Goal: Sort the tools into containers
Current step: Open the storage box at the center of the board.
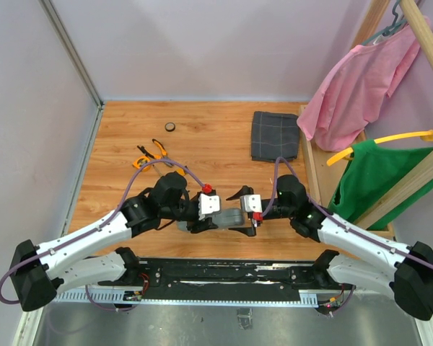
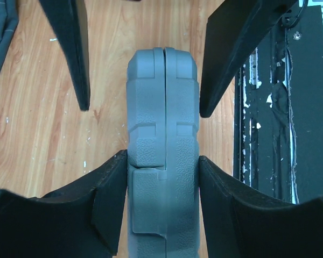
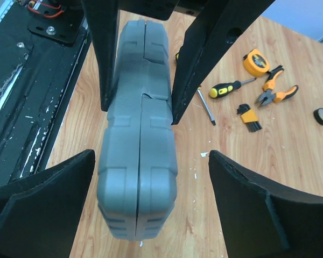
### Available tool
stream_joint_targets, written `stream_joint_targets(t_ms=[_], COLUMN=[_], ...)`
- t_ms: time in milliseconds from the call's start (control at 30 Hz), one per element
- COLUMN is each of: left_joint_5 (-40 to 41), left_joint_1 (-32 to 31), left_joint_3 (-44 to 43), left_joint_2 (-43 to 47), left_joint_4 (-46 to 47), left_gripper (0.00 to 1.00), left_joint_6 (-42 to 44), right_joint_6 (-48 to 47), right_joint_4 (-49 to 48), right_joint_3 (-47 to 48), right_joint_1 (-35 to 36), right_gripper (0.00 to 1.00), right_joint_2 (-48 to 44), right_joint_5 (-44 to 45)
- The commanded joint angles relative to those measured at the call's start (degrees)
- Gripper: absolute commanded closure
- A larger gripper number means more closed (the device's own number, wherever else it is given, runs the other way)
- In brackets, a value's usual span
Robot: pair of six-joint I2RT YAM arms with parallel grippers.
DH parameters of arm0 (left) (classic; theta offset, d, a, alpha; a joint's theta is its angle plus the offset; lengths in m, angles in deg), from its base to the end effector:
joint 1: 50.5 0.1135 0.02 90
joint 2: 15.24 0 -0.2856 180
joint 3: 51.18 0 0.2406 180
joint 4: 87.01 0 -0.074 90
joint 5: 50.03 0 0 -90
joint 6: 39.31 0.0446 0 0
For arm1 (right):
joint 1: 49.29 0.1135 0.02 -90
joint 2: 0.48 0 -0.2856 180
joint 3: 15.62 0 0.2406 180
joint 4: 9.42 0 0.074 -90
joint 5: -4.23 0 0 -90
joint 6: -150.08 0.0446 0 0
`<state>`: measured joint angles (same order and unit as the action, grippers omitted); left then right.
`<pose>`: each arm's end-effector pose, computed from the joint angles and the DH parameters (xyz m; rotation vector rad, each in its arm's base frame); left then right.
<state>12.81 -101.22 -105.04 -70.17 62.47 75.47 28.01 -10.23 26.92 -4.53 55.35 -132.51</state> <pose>0.1066 -0.1625 0.2832 1.5317 1.5084 -0.7688 0.1162 0.1610 0.2719 -1.5217 0.9676 0.8829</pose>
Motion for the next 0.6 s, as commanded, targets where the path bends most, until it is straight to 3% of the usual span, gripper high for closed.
stream_joint_targets(t_ms=[0,233,433,567], left_joint_5=[-2.37,-1.42,-0.11,0.45], left_joint_1=[-0.86,-0.96,-0.96,-0.92], left_joint_3=[0.17,1.53,2.08,2.62], left_joint_2=[0.09,2.0,2.72,3.34], left_joint_4=[2.47,4.72,5.0,6.25], left_gripper=[1.0,0.96,0.91,0.79], left_joint_6=[1.58,1.09,0.58,-0.47], right_joint_6=[-2.42,-4.24,-3.32,-3.02], right_joint_4=[2.75,7.88,8.67,10.1], right_joint_3=[3.61,5.86,5.9,6.17], right_joint_1=[1.56,2.97,3.2,3.15], right_gripper=[0.14,0.25,0.5,0.68], right_joint_2=[3.72,7.64,7.98,7.68], right_joint_5=[-2.18,-2.12,-0.93,-0.61])
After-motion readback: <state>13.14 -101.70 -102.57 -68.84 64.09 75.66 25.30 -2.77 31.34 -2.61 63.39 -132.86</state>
